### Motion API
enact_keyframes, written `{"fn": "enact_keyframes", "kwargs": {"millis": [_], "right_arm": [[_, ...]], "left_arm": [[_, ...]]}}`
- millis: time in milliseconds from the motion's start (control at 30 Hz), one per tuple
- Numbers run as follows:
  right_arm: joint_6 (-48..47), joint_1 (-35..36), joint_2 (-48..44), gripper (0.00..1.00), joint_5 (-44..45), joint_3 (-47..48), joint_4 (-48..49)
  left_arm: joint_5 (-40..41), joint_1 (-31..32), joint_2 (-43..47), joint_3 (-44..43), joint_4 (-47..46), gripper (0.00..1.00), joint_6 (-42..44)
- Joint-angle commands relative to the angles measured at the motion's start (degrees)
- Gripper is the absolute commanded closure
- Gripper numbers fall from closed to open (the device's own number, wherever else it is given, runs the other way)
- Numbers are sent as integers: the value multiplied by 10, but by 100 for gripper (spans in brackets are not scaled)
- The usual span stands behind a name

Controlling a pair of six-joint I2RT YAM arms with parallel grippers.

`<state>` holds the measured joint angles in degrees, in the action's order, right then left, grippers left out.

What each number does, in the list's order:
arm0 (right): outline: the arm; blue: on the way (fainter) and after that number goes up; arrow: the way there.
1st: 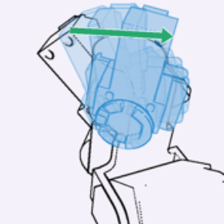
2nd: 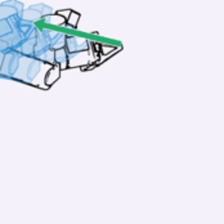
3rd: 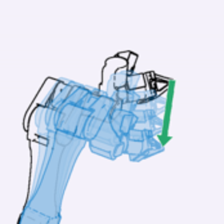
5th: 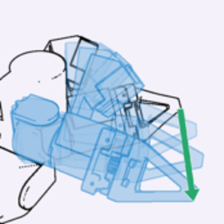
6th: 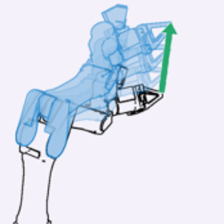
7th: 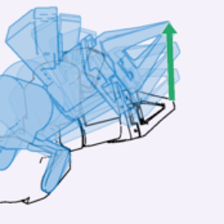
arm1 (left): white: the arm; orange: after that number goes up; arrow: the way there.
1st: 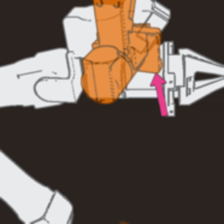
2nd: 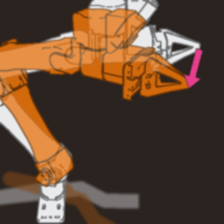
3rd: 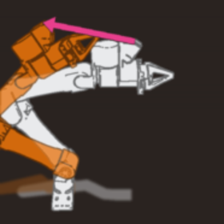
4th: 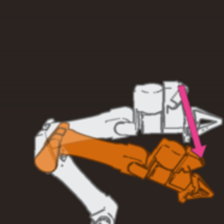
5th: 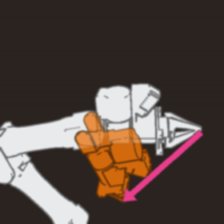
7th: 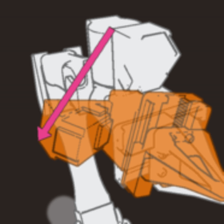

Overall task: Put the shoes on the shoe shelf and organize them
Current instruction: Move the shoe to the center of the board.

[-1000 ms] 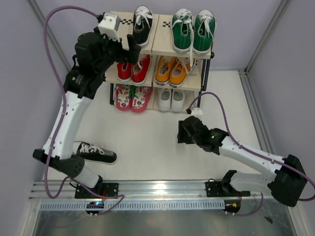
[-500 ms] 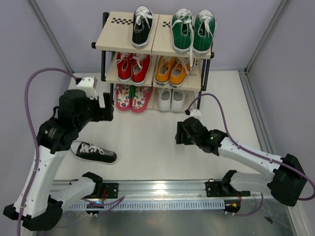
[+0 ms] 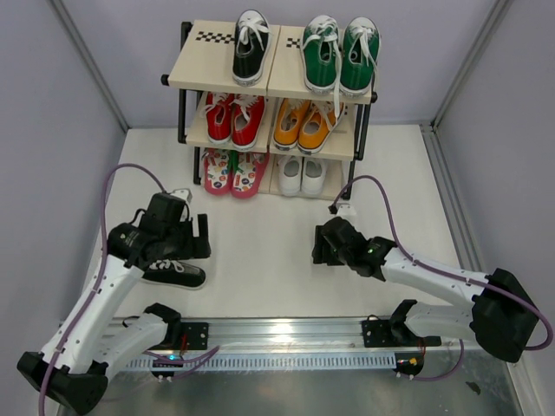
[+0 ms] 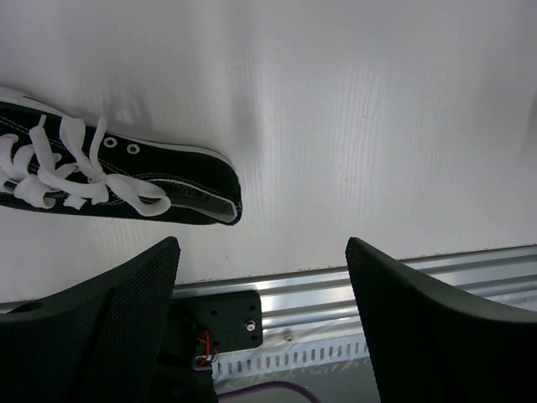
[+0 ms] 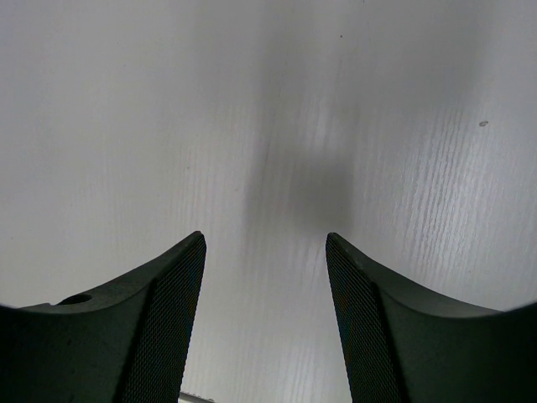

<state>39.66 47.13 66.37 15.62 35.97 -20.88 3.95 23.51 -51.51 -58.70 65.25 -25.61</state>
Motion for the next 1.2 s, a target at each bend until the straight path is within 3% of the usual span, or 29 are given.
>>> {"fn": "enact_keyframes", "kwargs": {"millis": [0,333,500,900,1167], "right_arm": [[32,1,-19,36,5,-5,36],[30,1,-20,36,2,-17,48],[24,1,-12,36,-1,-13,52],[22,1,8,36,2,-11,59],[22,1,31,36,-7,-3,66]], "left_arm": [[-36,0,4,31,-42,18,-53],[23,0,0,106,-96,20,-136],[6,0,-18,131,-143,20,-155],[44,13,-32,141,-130,21,-201],[65,18,-32,173,-145,29,-252]]}}
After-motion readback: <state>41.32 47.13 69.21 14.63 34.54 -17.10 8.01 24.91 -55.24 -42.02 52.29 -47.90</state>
